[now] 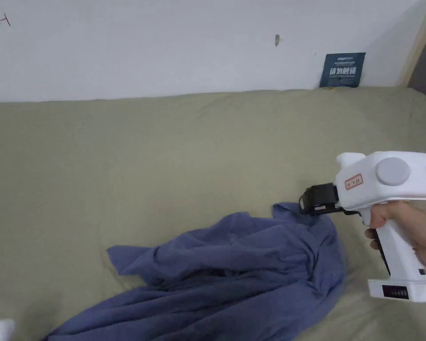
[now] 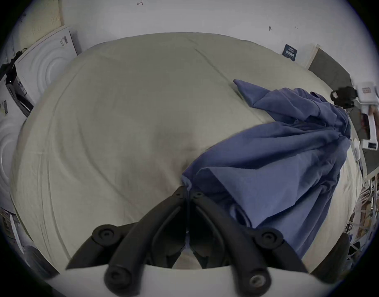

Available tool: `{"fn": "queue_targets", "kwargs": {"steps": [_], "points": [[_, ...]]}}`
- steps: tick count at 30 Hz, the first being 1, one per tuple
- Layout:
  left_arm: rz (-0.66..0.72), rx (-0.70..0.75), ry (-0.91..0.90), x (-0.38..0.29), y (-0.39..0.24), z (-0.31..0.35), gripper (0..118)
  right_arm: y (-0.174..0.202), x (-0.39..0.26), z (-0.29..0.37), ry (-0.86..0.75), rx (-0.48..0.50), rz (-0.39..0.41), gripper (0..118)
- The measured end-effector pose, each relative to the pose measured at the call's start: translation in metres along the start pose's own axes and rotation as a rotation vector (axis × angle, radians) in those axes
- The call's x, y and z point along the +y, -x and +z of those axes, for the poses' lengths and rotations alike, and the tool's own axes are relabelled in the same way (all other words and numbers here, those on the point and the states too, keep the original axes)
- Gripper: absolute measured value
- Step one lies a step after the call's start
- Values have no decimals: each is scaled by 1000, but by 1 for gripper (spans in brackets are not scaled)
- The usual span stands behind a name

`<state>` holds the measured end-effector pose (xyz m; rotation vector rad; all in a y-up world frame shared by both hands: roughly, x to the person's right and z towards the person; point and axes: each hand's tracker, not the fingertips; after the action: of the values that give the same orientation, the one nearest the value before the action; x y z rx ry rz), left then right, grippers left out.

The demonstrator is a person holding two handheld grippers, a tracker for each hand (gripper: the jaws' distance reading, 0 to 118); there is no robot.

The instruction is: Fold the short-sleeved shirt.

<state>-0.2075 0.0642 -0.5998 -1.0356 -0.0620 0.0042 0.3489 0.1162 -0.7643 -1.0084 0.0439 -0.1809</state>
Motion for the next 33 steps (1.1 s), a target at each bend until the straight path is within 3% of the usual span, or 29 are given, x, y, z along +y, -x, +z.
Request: {"fn": "queue_targets", "kwargs": {"steps": [1, 6, 9, 10, 11, 12, 14, 16, 20, 28, 33], "points": [[-4, 0, -1, 0, 0, 0, 0, -1, 1, -7, 29, -22, -9, 111], [9, -13, 1, 0, 3, -2, 0, 1, -1, -22, 40, -44, -6, 111], [16, -15, -1, -1, 4, -5, 0, 4, -8, -34, 71, -118, 57, 108], [20, -15, -3, -2, 4, -5, 0, 4, -10, -37, 76, -128, 63, 96], [23, -14, -4, -2, 4, -4, 0, 4, -12, -36, 82, -126, 56, 43], [25, -13, -3, -2, 4, -4, 0, 3, -14, -32, 71, -118, 35, 4], [30, -12, 6, 0, 4, -6, 0, 4, -24, -19, -7, -149, -18, 3], [18, -6, 20, 3, 2, -4, 0, 3, -32, 1, 17, -75, -49, 3], [30, 10, 15, 14, 3, 23, 0, 3, -36, 80, -100, -65, -15, 3], [-10, 198, -271, 64, 30, 178, 0, -2, -34, 277, -348, 18, 6, 3], [30, 196, -415, 94, 41, 269, 0, -4, -45, 372, -492, 66, -31, 4]]}}
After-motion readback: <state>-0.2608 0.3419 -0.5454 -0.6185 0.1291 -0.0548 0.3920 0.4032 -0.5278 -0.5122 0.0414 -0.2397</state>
